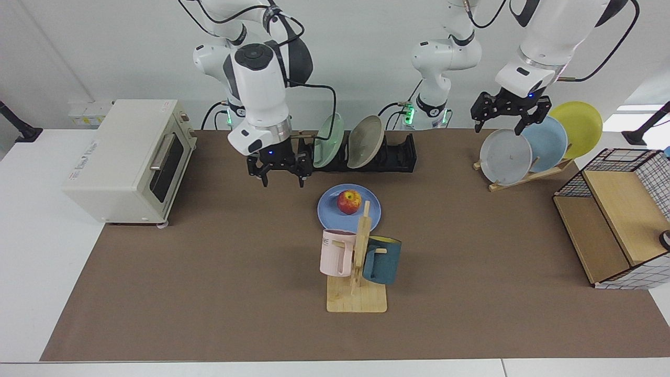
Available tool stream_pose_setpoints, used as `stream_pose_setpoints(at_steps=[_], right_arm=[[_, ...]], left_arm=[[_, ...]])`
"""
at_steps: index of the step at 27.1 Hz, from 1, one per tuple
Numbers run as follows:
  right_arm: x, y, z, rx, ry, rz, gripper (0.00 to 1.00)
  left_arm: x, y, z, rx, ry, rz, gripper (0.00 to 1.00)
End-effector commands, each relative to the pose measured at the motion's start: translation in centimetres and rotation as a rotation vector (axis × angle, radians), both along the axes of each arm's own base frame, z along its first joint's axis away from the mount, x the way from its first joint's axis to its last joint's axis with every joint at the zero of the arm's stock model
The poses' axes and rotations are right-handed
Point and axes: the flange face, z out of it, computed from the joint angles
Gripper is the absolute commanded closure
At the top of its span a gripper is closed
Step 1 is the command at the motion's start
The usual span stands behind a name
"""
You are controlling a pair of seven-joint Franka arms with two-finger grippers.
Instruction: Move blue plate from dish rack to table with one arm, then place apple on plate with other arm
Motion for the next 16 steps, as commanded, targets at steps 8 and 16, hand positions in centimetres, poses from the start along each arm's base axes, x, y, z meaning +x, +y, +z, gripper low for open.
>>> stream_pose_setpoints(at_steps=[8,16], right_arm=[[-1.7,-10.6,3.6,-0.024,0.023,0.077,0.00],[-2.7,-11.8,5.7,-0.023,0.072,0.073,0.00]], left_arm=[[-0.4,0.4,0.3,-0.009,0.000,0.007,0.00],[-0.4,0.5,0.4,-0.009,-0.002,0.010,0.00]])
